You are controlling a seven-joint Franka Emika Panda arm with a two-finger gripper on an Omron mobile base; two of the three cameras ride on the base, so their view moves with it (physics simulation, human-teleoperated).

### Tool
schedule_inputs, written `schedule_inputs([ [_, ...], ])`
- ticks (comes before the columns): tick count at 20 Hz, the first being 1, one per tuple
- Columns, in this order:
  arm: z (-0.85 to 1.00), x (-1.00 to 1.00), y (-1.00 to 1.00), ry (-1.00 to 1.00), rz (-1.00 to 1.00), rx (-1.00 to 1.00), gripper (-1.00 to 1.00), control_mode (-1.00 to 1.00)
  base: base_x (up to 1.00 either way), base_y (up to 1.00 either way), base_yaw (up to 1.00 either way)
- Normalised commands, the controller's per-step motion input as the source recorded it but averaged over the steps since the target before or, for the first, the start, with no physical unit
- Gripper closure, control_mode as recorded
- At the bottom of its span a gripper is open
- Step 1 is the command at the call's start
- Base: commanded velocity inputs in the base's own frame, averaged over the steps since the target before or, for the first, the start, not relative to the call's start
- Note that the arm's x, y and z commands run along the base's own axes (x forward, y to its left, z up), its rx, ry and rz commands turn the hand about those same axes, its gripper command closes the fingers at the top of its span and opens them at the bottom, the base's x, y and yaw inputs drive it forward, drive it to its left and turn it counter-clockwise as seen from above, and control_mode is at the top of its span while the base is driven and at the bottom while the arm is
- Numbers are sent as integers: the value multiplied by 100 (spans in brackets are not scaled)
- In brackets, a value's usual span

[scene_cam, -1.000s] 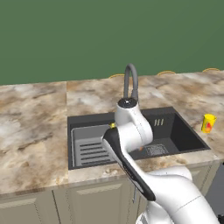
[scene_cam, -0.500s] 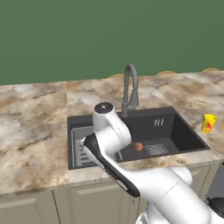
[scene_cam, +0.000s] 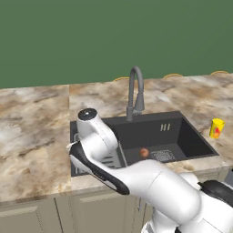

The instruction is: Remove the onion and corn from the sink. Then move the bowl and cup from the counter to the sink for washing.

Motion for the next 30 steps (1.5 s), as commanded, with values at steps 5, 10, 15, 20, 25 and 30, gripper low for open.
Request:
schedule_inputs([
  [5, -12, 20, 45, 0, 0, 0, 100, -100, 0, 0, 0],
  [10, -12, 14, 34, 0, 1, 3, 100, -100, 0, 0, 0],
  [15, -18, 10, 34, 0, 1, 6, 100, -100, 0, 0, 0],
  [20, -23, 11, 35, 0, 0, 8, 100, -100, 0, 0, 0],
  [25, -22, 11, 37, 0, 0, 7, 100, -100, 0, 0, 0],
  [30, -22, 18, 34, 0, 0, 6, 100, -100, 0, 0, 0],
])
